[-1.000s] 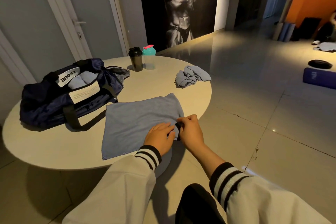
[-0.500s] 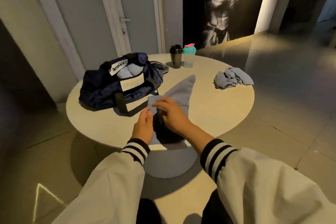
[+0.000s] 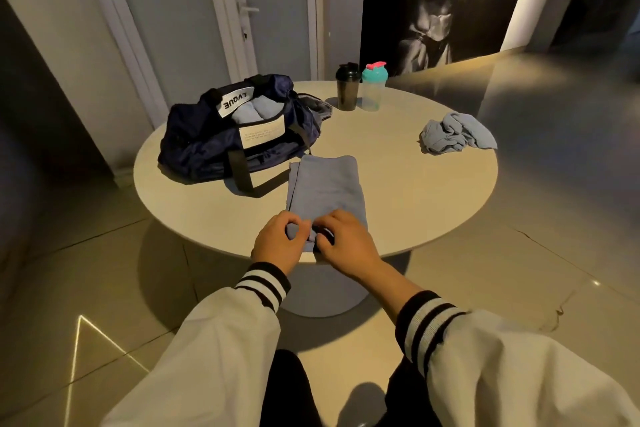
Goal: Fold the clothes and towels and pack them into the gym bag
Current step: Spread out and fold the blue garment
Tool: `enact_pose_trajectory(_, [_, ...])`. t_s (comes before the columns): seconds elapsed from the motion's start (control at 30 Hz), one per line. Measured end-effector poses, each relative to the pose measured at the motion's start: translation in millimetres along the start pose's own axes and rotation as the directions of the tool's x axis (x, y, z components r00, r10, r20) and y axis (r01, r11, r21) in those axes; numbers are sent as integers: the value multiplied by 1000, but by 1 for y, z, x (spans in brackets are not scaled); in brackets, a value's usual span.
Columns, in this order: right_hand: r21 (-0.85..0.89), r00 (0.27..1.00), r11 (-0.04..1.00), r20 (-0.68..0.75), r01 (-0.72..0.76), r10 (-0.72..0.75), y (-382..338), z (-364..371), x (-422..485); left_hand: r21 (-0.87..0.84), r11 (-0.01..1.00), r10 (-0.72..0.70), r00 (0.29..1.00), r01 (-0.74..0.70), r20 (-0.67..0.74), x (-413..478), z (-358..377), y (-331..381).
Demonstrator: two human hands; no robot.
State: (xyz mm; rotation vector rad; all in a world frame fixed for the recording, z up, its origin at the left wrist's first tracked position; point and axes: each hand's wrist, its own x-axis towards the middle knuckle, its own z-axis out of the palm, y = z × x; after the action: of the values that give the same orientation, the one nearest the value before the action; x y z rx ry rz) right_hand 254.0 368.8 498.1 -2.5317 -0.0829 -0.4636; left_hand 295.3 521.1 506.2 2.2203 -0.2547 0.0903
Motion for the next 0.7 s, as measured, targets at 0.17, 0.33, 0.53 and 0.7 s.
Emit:
enact_pose_trajectory(0.17, [-97, 994, 991, -57, 86, -92, -3, 3, -8, -34, 999, -30, 1000, 30, 5, -4, -5, 1])
enact_pose_trajectory(0.33, [-173, 988, 979, -95, 104, -121, 4, 9, -12, -58, 998, -25, 999, 27, 31, -5, -9, -2])
enact_pose_trajectory(0.53, [-131, 991, 985, -57, 114, -123, -3, 9, -19, 60, 994, 85, 992, -91, 93, -6, -4, -10])
enact_pose_trajectory(0.7, [-150, 993, 984, -59, 96, -106, -2, 6, -23, 45, 997, 60, 988, -67, 141, -2, 0, -9])
